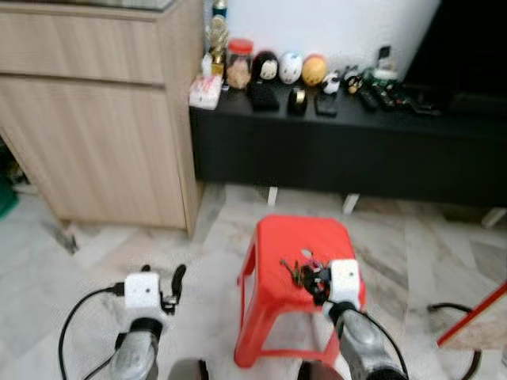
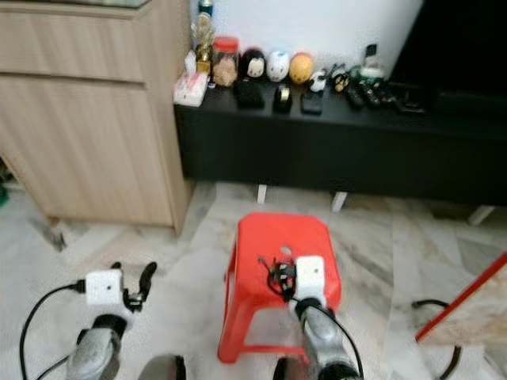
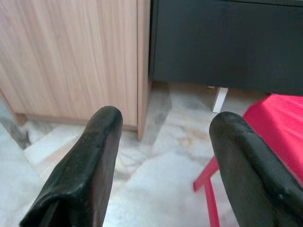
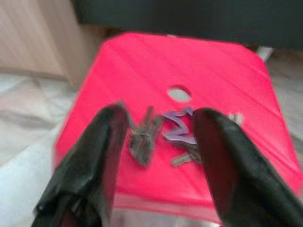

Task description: Hang keys on a hook

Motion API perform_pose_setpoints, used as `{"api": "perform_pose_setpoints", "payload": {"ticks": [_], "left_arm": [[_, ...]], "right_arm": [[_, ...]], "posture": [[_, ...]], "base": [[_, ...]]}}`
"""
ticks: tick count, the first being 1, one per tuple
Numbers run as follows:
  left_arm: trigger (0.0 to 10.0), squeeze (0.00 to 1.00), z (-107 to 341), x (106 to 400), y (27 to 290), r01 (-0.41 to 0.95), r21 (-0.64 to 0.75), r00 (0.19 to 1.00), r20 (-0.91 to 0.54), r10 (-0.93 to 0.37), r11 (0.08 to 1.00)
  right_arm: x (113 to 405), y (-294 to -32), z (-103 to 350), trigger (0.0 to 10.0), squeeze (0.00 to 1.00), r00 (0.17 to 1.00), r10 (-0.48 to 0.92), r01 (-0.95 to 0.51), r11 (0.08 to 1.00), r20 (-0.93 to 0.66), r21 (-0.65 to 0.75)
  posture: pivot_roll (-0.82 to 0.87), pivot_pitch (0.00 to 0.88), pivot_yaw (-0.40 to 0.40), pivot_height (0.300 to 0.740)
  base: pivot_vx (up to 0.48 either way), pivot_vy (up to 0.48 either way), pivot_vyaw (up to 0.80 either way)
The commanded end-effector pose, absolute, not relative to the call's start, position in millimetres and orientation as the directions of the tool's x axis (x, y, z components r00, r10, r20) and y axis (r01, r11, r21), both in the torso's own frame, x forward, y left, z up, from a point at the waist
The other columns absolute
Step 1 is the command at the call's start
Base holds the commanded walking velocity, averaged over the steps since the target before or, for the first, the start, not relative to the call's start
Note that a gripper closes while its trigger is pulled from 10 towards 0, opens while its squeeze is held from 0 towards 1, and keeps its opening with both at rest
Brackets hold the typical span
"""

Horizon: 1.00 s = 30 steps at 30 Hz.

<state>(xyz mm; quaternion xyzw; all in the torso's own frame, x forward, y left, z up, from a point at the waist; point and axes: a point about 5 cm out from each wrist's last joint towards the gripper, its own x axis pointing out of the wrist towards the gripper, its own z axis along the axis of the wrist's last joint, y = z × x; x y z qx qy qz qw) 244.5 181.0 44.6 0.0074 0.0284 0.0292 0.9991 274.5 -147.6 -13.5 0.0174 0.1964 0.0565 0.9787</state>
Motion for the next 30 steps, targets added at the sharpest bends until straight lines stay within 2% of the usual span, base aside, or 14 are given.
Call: {"api": "perform_pose_setpoints", "payload": {"ticks": [1,16,30], "left_arm": [[10.0,0.0,41.7,243.0,175.8,-0.037,0.009,0.997,-0.071,0.037,0.999],[10.0,0.0,41.7,242.7,176.2,-0.036,0.01,0.997,-0.068,0.036,0.999],[10.0,0.0,42.3,243.7,175.3,-0.039,0.007,0.997,-0.065,0.039,0.999]], "right_arm": [[269.8,-157.2,-18.7,10.0,0.0,0.906,0.087,-0.071,0.996,-0.415,0.055],[264.8,-165.5,-25.0,10.0,0.0,0.885,0.052,-0.031,0.998,-0.464,0.052],[263.5,-162.9,-26.7,10.0,0.0,0.878,0.064,-0.046,0.998,-0.475,0.049]], "posture": [[0.07,0.0,-0.098,0.604],[0.07,0.0,-0.099,0.604],[0.07,0.0,-0.099,0.604]], "base": [[0.266,0.0,0.0],[0.302,0.0,0.0],[0.328,0.0,0.0]]}}
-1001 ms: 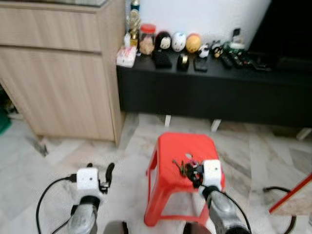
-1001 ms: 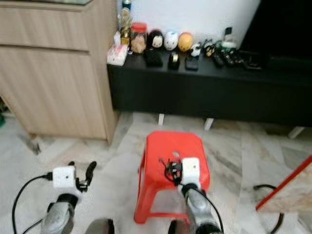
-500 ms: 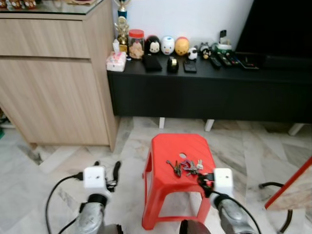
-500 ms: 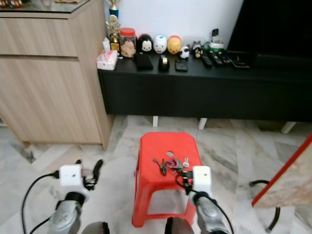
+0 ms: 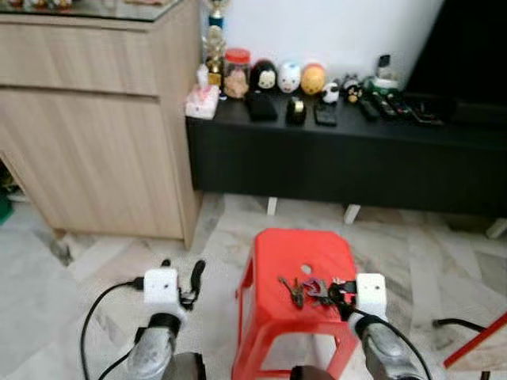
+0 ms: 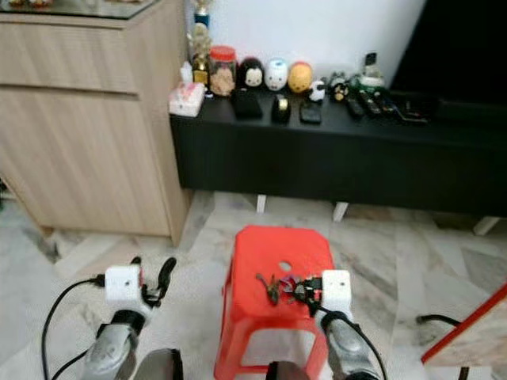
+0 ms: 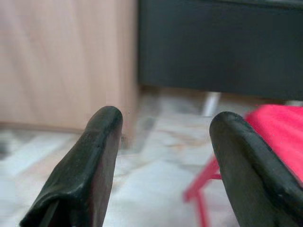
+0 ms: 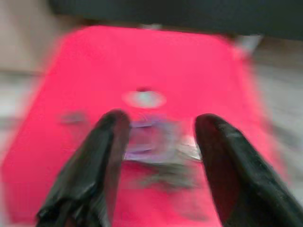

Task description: Hang keys on a hook

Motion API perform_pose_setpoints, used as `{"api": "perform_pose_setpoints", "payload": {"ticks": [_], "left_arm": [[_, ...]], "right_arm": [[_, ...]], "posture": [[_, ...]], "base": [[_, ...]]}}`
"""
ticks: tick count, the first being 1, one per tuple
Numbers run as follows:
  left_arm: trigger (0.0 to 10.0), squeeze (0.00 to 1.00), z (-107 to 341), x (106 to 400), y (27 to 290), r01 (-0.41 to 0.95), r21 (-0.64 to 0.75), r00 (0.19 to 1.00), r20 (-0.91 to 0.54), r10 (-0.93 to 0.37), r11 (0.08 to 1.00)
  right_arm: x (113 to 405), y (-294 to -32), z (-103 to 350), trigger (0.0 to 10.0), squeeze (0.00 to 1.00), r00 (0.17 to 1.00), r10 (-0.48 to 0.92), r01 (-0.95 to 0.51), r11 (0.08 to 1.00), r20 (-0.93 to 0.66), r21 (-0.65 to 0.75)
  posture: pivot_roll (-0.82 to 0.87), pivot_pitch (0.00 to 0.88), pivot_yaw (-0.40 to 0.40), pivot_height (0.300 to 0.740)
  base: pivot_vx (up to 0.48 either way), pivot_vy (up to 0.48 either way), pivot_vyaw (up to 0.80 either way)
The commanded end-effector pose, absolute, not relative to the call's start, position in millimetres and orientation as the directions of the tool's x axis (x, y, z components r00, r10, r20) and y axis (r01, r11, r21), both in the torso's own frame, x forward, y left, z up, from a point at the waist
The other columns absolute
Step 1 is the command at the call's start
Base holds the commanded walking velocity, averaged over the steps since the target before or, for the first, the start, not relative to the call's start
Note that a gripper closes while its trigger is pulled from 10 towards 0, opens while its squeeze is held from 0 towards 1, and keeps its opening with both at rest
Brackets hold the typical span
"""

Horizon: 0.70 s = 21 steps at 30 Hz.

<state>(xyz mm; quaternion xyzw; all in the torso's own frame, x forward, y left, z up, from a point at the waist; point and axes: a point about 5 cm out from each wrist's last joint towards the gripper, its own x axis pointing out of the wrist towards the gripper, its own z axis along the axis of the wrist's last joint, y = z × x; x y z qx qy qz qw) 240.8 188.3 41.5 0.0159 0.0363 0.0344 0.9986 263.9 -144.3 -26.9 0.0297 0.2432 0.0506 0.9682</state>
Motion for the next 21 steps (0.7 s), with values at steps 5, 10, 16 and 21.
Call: {"api": "perform_pose_setpoints", "payload": {"ticks": [5,10,16,21], "left_arm": [[10.0,0.0,42,244,175,-0.039,0.006,0.997,-0.068,0.04,0.999],[10.0,0.0,41,245,174,-0.037,0.005,0.997,-0.072,0.037,0.999],[10.0,0.0,42,246,174,-0.035,0.005,0.997,-0.071,0.035,0.999],[10.0,0.0,41,245,175,-0.038,0.006,0.997,-0.074,0.038,0.999]], "right_arm": [[258,-160,-33,10.0,0.0,0.838,0.11,-0.135,0.991,-0.535,-0.008],[250,-172,-41,10.0,0.0,0.789,0.052,-0.148,0.983,-0.613,-0.108],[248,-173,-43,10.0,0.0,0.774,0.084,-0.206,0.971,-0.627,-0.124],[246,-168,-44,10.0,0.0,0.766,0.128,-0.273,0.952,-0.63,-0.139]], "posture": [[0.07,0.0,-0.101,0.604],[0.06,0.0,-0.099,0.604],[0.06,0.0,-0.101,0.604],[0.06,0.0,-0.102,0.604]], "base": [[0.0,0.0,0.0],[0.0,0.0,0.0],[0.0,0.0,0.0],[0.0,0.0,0.0]]}}
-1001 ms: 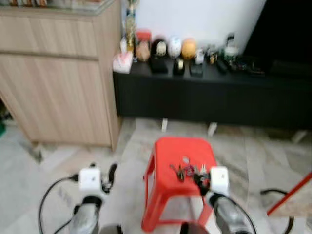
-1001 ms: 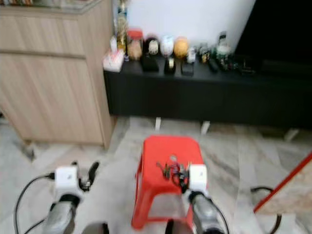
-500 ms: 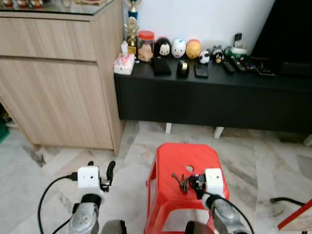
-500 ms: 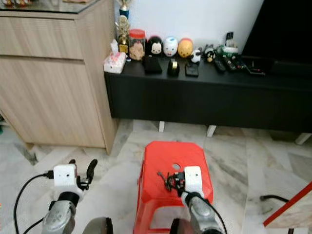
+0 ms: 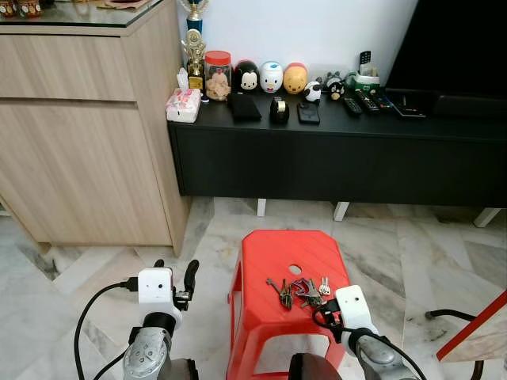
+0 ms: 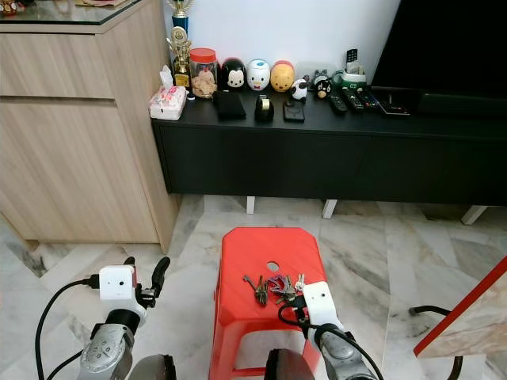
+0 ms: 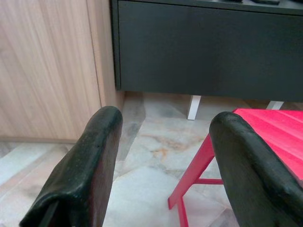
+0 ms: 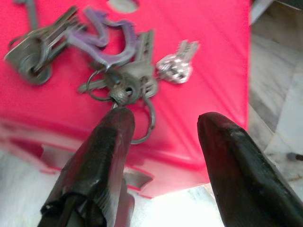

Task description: Hang keys on a hook

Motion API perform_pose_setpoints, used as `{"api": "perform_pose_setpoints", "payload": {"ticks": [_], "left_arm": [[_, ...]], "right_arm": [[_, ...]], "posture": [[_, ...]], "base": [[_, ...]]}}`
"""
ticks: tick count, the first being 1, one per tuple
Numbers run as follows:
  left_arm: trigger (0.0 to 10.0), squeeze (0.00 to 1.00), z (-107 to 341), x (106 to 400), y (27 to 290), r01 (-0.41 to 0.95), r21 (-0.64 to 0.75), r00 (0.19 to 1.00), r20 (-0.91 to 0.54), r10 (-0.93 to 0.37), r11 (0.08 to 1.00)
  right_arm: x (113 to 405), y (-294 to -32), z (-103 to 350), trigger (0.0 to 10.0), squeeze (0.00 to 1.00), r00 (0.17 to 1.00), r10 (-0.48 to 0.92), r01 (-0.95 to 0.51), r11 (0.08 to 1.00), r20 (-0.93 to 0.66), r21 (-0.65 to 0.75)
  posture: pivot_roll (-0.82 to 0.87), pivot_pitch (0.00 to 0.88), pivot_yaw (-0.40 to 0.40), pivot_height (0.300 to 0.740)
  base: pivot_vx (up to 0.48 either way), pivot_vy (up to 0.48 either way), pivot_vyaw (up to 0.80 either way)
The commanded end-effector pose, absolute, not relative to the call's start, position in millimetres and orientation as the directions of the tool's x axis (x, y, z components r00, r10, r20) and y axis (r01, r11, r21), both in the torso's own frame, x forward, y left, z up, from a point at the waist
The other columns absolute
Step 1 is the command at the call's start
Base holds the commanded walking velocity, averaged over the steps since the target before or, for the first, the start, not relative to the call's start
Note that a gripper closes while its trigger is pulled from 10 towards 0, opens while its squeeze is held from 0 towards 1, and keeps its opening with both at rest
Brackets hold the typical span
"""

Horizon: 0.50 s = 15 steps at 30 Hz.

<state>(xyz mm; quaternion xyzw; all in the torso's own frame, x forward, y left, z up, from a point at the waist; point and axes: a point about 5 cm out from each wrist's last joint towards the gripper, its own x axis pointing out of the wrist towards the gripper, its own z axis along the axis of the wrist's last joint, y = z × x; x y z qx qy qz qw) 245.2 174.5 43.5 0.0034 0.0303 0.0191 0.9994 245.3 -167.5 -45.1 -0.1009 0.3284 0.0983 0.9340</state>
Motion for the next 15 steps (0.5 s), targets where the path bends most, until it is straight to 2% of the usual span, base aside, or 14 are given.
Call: {"api": "perform_pose_setpoints", "payload": {"ticks": [1,7,15], "left_arm": [[10.0,0.0,41,245,175,-0.038,0.005,0.997,-0.073,0.038,0.999],[10.0,0.0,41,245,174,-0.035,0.002,0.997,-0.07,0.035,0.999],[10.0,0.0,42,246,172,-0.027,0.0,0.997,-0.066,0.027,1.0]], "right_arm": [[247,-168,-43,10.0,0.0,0.769,0.134,-0.276,0.951,-0.625,-0.137],[253,-162,-35,10.0,0.0,0.818,0.193,-0.278,0.957,-0.542,-0.078],[258,-159,-28,10.0,0.0,0.831,0.229,-0.321,0.942,-0.507,-0.099]], "posture": [[0.06,0.0,-0.101,0.604],[0.06,0.0,-0.1,0.604],[0.06,0.0,-0.101,0.604]], "base": [[0.0,0.0,0.0],[0.0,0.0,0.0],[0.0,0.0,0.0]]}}
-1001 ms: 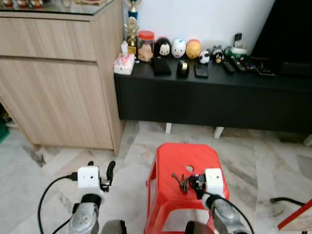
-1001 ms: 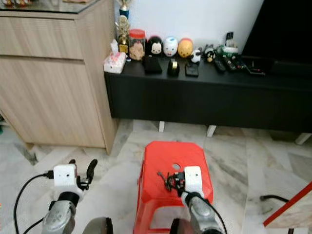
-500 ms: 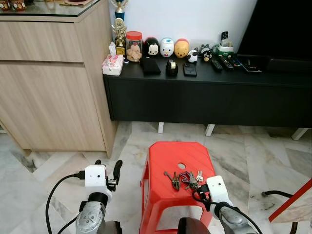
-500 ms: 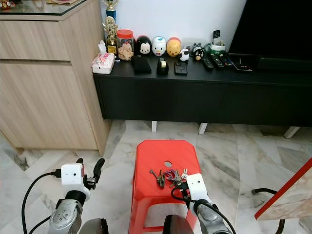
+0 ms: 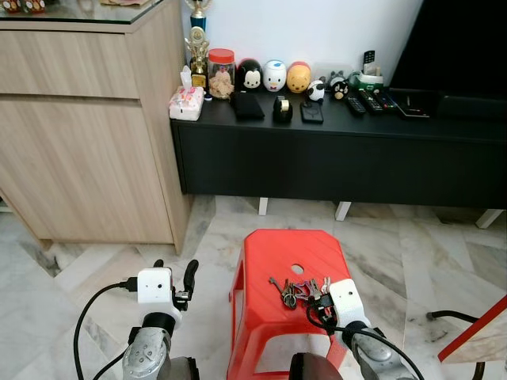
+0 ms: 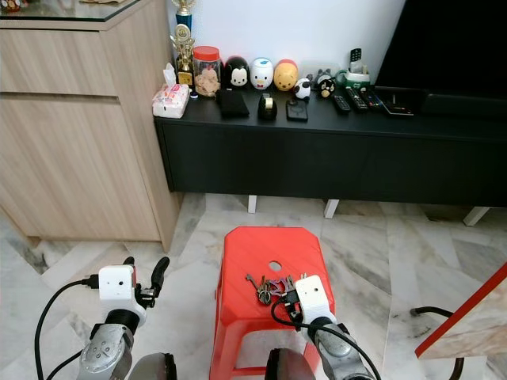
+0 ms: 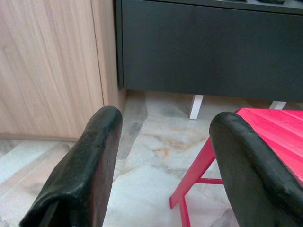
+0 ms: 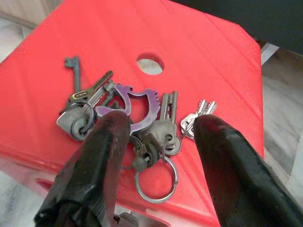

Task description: Hang keys on a hook

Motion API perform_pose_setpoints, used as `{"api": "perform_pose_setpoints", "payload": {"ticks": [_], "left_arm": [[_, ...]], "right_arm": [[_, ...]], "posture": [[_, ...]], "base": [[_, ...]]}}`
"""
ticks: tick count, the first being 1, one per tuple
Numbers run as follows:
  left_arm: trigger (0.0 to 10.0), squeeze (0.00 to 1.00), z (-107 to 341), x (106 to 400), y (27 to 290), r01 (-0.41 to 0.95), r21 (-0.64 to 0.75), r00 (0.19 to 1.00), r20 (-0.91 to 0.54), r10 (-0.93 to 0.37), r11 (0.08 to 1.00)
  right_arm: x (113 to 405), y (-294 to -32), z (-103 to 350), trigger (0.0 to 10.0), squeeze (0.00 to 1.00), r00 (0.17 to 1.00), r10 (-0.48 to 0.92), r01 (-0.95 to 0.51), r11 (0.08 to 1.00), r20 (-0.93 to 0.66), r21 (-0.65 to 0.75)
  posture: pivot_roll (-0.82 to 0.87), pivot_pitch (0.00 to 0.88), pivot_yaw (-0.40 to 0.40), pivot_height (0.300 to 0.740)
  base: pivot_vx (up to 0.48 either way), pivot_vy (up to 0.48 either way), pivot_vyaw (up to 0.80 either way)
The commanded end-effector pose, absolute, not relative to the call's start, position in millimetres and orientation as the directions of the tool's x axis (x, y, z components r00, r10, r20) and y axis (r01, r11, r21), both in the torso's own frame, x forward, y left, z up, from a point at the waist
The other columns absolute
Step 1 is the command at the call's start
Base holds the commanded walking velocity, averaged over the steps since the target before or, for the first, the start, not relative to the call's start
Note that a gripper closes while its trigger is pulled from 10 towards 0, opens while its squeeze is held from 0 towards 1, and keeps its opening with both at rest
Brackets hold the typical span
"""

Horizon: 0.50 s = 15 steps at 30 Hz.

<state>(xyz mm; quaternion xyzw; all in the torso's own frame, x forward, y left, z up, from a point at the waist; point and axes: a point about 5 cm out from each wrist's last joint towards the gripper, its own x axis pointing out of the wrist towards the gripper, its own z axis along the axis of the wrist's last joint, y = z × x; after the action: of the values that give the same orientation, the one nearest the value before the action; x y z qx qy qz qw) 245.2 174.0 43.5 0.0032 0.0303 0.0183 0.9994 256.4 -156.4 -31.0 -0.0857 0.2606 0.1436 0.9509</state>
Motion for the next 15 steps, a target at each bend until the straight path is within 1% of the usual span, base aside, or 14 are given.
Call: {"api": "perform_pose_setpoints", "payload": {"ticks": [1,2,3,4,9,15], "left_arm": [[10.0,0.0,41.7,246.1,171.9,-0.027,0.001,0.997,-0.067,0.027,1.0],[10.0,0.0,41.7,246.1,172.0,-0.027,0.001,0.997,-0.067,0.027,1.0],[10.0,0.0,41.6,246.0,172.3,-0.028,0.001,0.997,-0.069,0.028,1.0],[10.0,0.0,41.6,246.0,172.3,-0.028,0.001,0.997,-0.069,0.028,1.0],[10.0,0.0,40.6,245.5,172.1,-0.028,0.001,0.997,-0.075,0.028,1.0],[10.0,0.0,40.2,245.5,171.8,-0.028,-0.001,0.997,-0.078,0.028,1.0]], "right_arm": [[258.2,-158.6,-29.0,10.0,0.0,0.822,0.233,-0.343,0.931,-0.52,-0.125],[258.0,-158.7,-29.3,10.0,0.0,0.819,0.234,-0.35,0.927,-0.524,-0.133],[256.7,-159.6,-31.2,10.0,0.0,0.801,0.233,-0.392,0.901,-0.551,-0.188],[256.7,-159.6,-31.2,10.0,0.0,0.801,0.233,-0.392,0.901,-0.551,-0.188],[251.9,-163.2,-36.0,10.0,0.0,0.758,0.238,-0.485,0.828,-0.607,-0.281],[250.7,-164.9,-37.8,10.0,0.0,0.743,0.222,-0.514,0.793,-0.632,-0.326]], "posture": [[0.06,0.0,-0.101,0.604],[0.06,0.0,-0.101,0.604],[0.06,0.0,-0.102,0.604],[0.06,0.0,-0.102,0.604],[0.06,0.0,-0.102,0.604],[0.06,0.0,-0.103,0.604]], "base": [[0.0,0.0,0.0],[0.0,0.0,0.0],[0.0,0.0,0.0],[0.0,0.0,0.0],[0.0,0.0,0.0],[0.0,0.0,0.0]]}}
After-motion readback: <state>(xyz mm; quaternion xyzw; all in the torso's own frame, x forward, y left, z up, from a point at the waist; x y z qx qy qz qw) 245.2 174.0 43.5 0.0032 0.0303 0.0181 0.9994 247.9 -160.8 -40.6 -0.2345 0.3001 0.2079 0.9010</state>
